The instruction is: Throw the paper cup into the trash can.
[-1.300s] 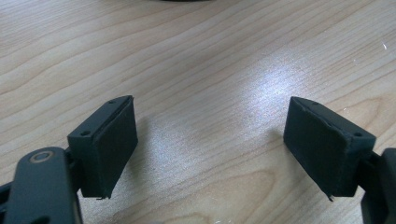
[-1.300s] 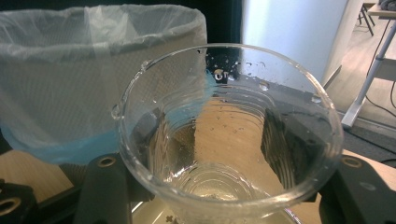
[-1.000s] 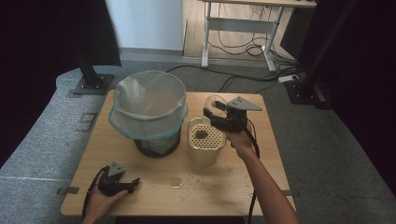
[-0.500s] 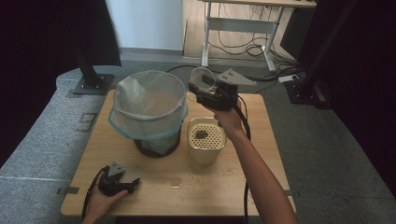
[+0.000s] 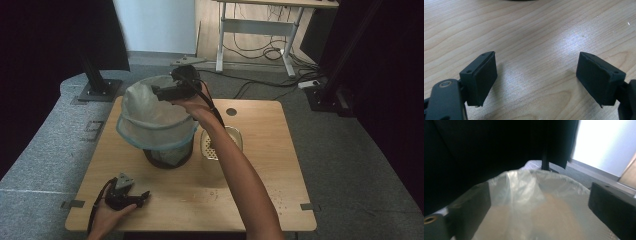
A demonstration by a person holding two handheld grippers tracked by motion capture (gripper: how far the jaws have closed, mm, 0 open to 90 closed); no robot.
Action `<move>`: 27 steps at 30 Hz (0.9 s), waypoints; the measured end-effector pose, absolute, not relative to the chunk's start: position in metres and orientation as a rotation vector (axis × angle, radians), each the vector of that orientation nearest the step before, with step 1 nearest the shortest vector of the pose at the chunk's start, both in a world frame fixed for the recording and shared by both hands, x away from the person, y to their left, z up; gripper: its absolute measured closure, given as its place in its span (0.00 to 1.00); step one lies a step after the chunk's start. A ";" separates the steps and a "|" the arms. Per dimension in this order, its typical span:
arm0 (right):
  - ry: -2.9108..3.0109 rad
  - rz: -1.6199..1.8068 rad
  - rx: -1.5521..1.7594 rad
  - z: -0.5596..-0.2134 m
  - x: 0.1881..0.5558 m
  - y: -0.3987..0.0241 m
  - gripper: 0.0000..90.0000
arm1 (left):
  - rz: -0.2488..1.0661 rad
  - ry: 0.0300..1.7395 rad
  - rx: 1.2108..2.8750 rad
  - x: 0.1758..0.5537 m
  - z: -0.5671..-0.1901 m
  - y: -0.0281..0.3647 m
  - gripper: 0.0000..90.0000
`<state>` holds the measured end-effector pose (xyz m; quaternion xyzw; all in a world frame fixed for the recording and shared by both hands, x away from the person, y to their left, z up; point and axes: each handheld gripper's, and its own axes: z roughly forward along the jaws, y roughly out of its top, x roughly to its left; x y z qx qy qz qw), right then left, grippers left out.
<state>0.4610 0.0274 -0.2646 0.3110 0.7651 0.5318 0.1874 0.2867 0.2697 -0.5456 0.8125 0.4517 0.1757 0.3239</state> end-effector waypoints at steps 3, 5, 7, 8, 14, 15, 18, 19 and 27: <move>2.142 1.507 0.875 -0.267 0.457 0.021 0.03 | 0.459 1.184 2.132 0.287 -0.546 0.270 0.18; 2.129 1.514 0.875 -0.268 0.452 0.013 0.03 | 0.460 1.185 2.132 0.287 -0.546 0.270 0.18; 2.102 1.530 0.872 -0.268 0.446 0.002 0.05 | 0.461 1.187 2.131 0.287 -0.546 0.269 0.18; 2.086 1.542 0.868 -0.268 0.442 -0.004 0.06 | 0.461 1.188 2.131 0.287 -0.546 0.269 0.18; 1.971 1.623 0.814 -0.280 0.411 -0.059 0.14 | 0.462 1.188 2.129 0.287 -0.546 0.269 0.18; 1.959 1.617 0.809 -0.285 0.405 -0.070 0.15 | 0.462 1.187 2.128 0.286 -0.546 0.269 0.18; 1.940 1.596 0.801 -0.304 0.389 -0.100 0.16 | 0.463 1.188 2.128 0.286 -0.546 0.269 0.18; 1.934 1.588 0.805 -0.312 0.385 -0.109 0.16 | 0.464 1.188 2.127 0.286 -0.546 0.269 0.18; 1.880 1.601 0.890 -0.381 0.349 -0.165 0.20 | 0.467 1.193 2.125 0.286 -0.546 0.269 0.18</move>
